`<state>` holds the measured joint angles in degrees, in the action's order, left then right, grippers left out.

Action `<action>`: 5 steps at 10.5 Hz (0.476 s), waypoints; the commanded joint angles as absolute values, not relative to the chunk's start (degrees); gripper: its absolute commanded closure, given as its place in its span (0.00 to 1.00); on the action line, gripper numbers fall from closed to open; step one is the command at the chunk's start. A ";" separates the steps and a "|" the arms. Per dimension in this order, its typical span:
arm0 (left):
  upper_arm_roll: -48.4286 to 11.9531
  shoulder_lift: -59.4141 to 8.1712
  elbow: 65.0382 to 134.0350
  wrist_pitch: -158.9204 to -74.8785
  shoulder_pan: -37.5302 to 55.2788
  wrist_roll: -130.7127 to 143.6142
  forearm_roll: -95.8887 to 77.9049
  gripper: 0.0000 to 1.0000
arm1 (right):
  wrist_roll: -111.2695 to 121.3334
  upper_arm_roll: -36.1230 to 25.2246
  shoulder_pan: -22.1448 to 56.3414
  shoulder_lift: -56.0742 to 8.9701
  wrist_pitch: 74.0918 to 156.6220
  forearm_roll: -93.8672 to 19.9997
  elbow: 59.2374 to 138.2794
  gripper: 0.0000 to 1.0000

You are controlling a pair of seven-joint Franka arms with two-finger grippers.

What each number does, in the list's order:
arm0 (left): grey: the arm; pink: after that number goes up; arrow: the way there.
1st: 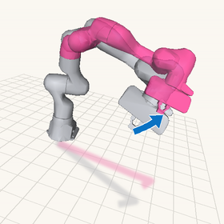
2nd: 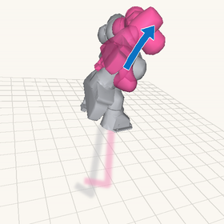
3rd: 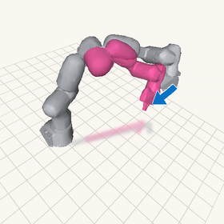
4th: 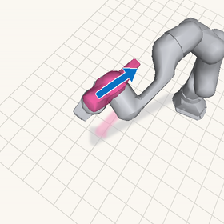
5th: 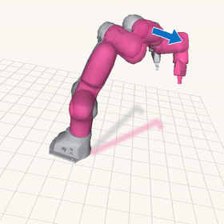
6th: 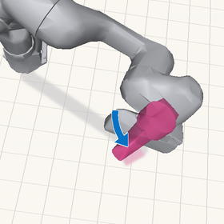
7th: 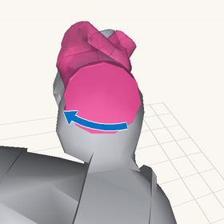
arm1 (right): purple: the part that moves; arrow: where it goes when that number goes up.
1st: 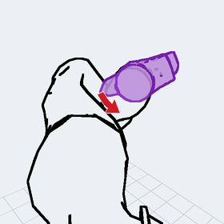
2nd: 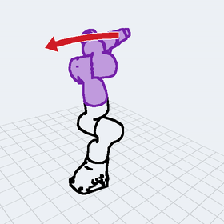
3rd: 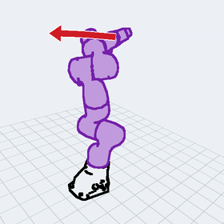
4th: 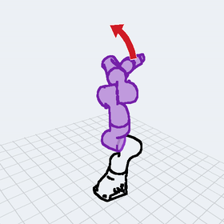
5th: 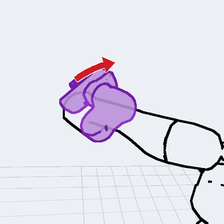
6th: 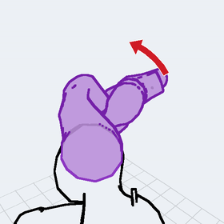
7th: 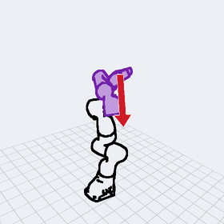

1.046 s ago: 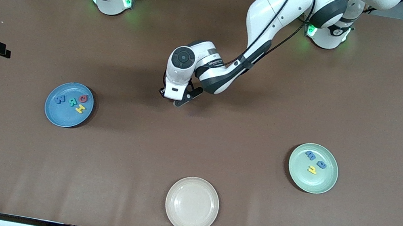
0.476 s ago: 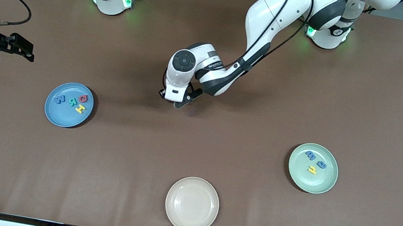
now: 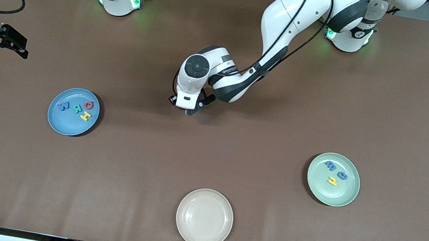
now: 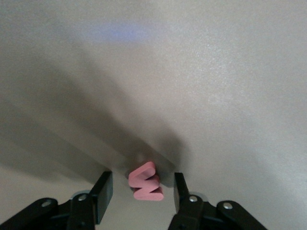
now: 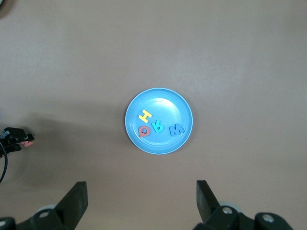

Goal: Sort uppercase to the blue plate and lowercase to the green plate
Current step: 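Grasp pink W with the left gripper while the right gripper withdraws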

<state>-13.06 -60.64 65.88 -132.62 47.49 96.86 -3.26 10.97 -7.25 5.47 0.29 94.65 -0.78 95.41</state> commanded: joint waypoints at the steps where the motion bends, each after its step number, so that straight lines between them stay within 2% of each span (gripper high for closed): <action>1: -12.22 -62.23 63.81 -133.07 48.34 97.56 -4.75 0.49 | 11.60 -7.56 5.10 1.41 94.58 -1.58 96.68 0.00; 5: -12.22 -63.01 63.11 -133.07 48.34 97.56 -4.83 0.52 | 11.69 -7.47 5.53 1.41 94.39 -1.58 96.77 0.00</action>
<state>-13.06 -60.63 65.79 -132.42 47.49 96.91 -3.37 10.97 -7.48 5.39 0.29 94.45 -0.79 95.67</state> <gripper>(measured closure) 0.507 0.000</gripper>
